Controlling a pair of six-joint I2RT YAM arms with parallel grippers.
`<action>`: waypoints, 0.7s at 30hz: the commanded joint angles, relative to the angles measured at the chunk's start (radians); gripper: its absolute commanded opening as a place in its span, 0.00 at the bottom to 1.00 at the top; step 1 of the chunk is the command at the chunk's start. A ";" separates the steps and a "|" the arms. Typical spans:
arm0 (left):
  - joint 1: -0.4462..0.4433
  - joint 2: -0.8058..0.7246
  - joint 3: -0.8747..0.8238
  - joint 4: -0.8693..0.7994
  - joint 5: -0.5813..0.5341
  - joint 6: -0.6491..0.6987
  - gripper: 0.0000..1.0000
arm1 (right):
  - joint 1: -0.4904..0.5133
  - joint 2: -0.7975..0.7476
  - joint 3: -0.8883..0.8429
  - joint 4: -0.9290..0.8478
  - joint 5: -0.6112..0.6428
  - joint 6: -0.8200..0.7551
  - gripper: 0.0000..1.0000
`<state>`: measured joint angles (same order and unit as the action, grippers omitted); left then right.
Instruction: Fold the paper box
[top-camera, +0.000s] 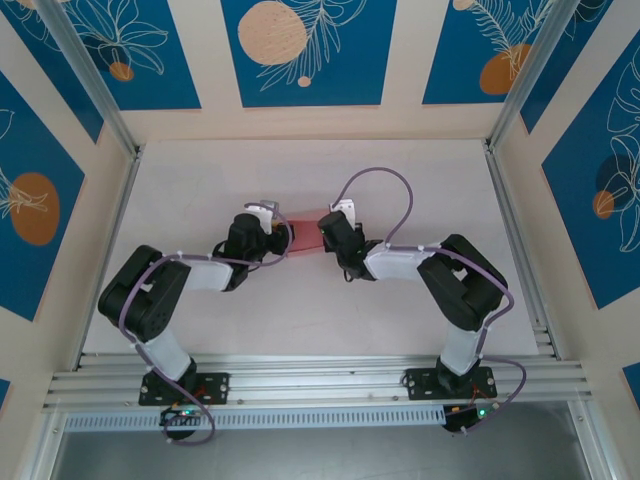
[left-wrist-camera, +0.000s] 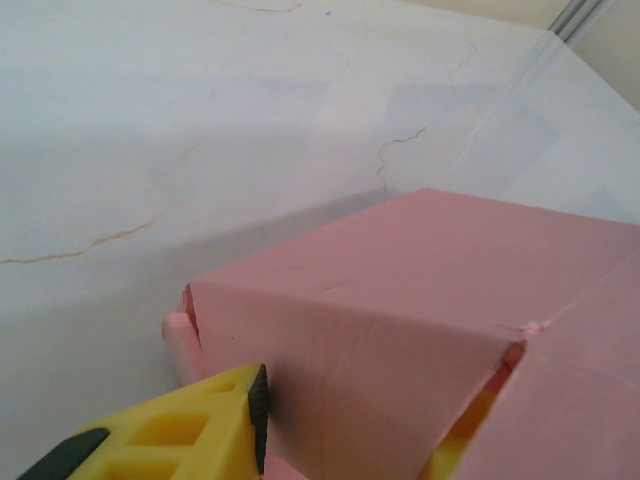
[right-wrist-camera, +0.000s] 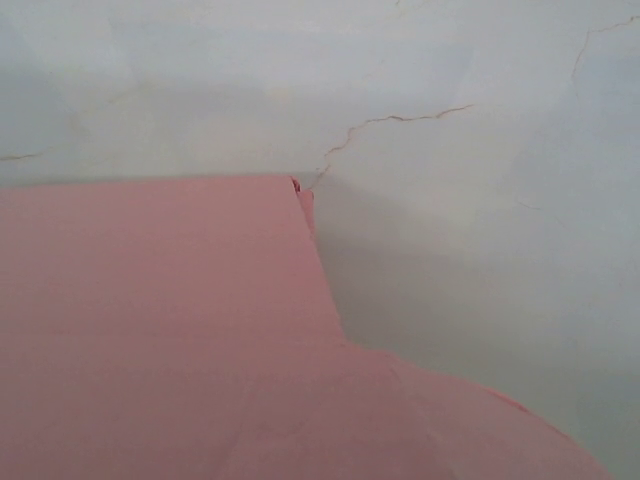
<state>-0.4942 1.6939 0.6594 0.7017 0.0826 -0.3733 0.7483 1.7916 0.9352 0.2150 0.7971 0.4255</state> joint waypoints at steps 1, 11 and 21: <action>-0.016 0.000 -0.014 0.015 0.054 -0.035 0.34 | 0.015 -0.018 -0.029 -0.028 -0.024 0.016 0.09; -0.016 -0.023 0.063 -0.100 0.031 -0.039 0.28 | 0.016 -0.019 0.002 -0.041 -0.058 -0.014 0.10; -0.011 -0.018 0.100 -0.128 0.043 -0.179 0.25 | 0.017 -0.006 0.028 -0.052 -0.081 -0.021 0.10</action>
<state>-0.4938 1.6875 0.7300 0.5751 0.0780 -0.4759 0.7490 1.7813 0.9485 0.1944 0.7780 0.4179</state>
